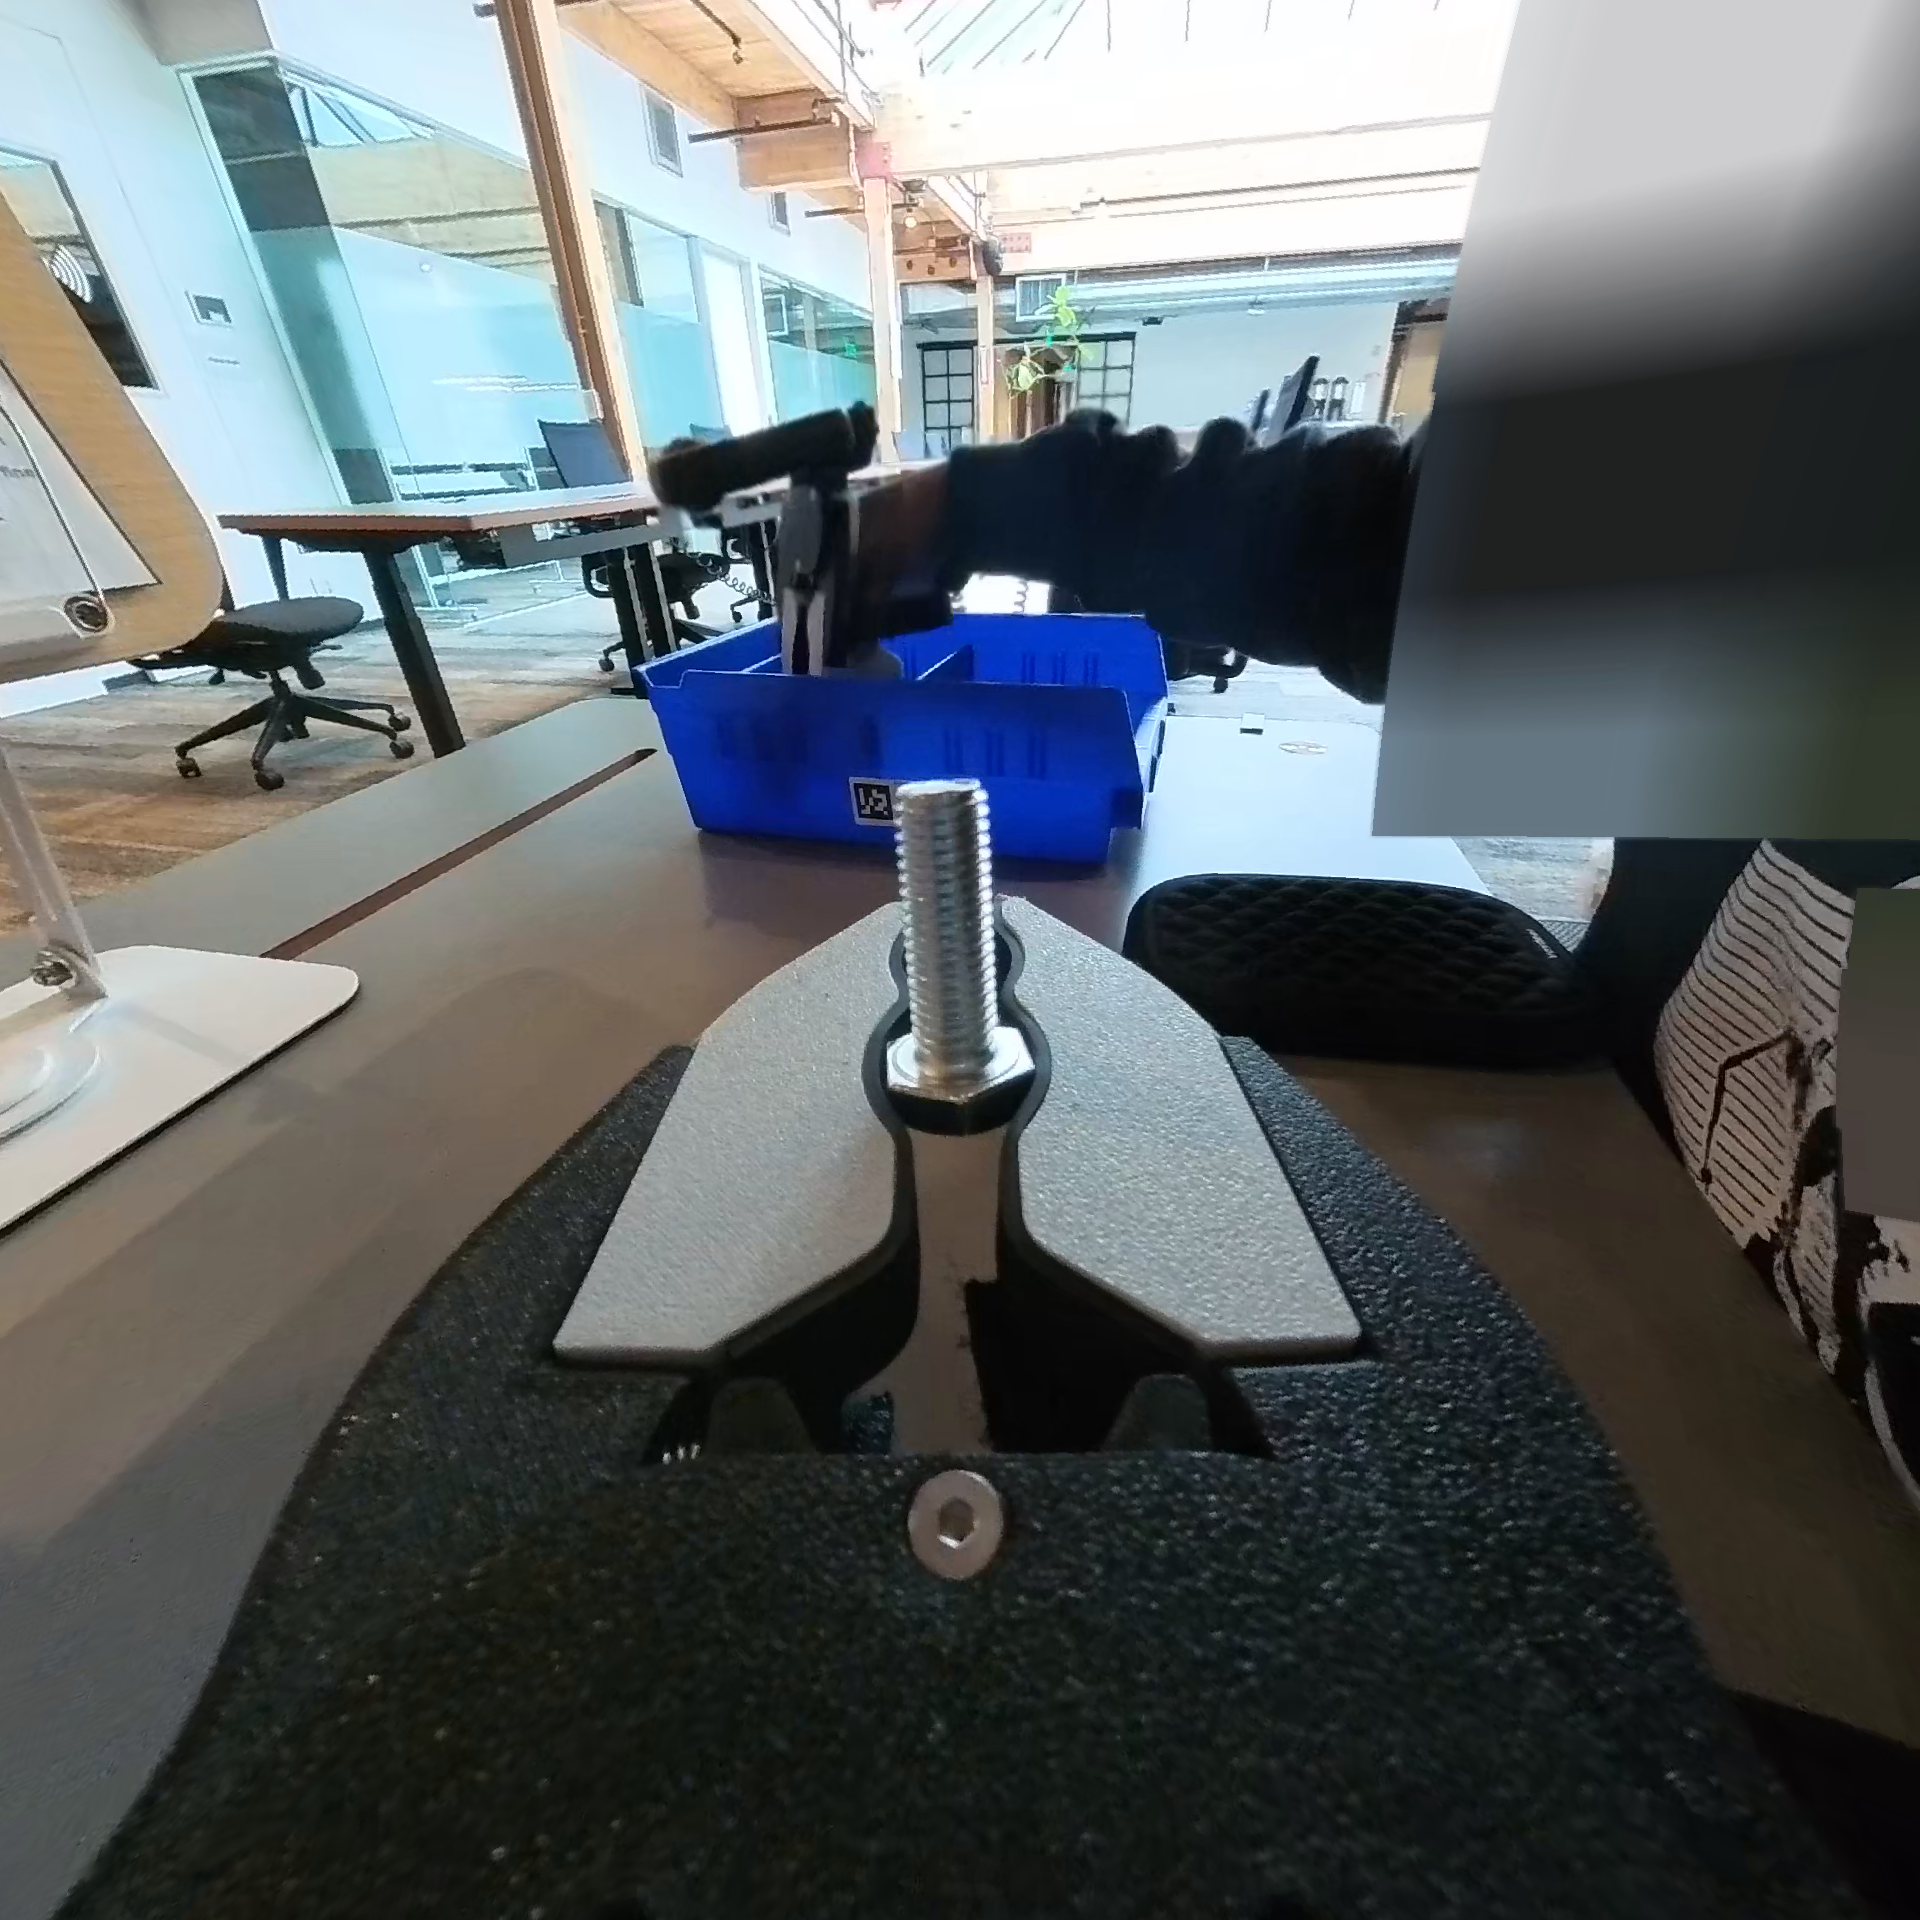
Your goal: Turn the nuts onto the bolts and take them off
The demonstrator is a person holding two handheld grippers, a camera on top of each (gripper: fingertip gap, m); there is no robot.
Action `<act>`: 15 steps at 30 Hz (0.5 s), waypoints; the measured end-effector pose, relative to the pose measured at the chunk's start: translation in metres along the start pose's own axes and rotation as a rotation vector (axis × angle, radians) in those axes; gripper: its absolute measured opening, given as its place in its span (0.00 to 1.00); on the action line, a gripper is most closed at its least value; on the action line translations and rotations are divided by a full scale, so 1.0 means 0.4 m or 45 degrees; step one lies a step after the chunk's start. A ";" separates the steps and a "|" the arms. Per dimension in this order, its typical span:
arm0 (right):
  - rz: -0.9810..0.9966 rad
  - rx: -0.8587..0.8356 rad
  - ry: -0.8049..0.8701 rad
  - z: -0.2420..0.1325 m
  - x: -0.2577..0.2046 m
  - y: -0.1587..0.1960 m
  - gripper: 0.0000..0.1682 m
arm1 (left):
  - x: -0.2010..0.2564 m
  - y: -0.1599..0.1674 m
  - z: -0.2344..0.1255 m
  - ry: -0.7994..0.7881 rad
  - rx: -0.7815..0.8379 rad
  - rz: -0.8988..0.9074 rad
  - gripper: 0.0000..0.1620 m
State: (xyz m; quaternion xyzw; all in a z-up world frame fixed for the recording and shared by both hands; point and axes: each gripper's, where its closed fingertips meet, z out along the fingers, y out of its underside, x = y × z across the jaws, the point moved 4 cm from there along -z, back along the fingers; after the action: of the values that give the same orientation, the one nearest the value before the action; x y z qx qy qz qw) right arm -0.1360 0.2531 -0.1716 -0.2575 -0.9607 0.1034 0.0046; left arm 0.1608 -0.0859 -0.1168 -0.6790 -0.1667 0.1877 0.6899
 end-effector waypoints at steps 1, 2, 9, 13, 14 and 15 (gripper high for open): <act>0.016 0.021 0.035 -0.018 0.001 0.000 0.16 | 0.000 0.000 0.001 0.003 -0.001 -0.001 0.07; 0.028 0.052 0.062 -0.039 -0.003 -0.003 0.16 | 0.001 0.000 0.002 0.007 -0.003 -0.002 0.07; -0.160 0.364 0.187 -0.244 -0.176 -0.080 0.16 | 0.008 0.000 0.010 0.030 -0.006 -0.008 0.07; -0.482 0.482 0.120 -0.322 -0.379 -0.163 0.15 | 0.012 -0.004 0.010 0.038 -0.001 -0.006 0.07; -0.574 0.493 0.105 -0.333 -0.433 -0.182 0.15 | 0.013 -0.005 0.010 0.040 0.000 -0.006 0.07; -0.670 0.495 0.086 -0.342 -0.488 -0.200 0.15 | 0.015 -0.006 0.010 0.044 0.002 -0.004 0.07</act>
State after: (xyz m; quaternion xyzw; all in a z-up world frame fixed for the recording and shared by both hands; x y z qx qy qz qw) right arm 0.0024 0.1155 -0.0132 0.0018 -0.9559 0.2714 0.1119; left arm 0.1642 -0.0794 -0.1146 -0.6813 -0.1558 0.1750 0.6935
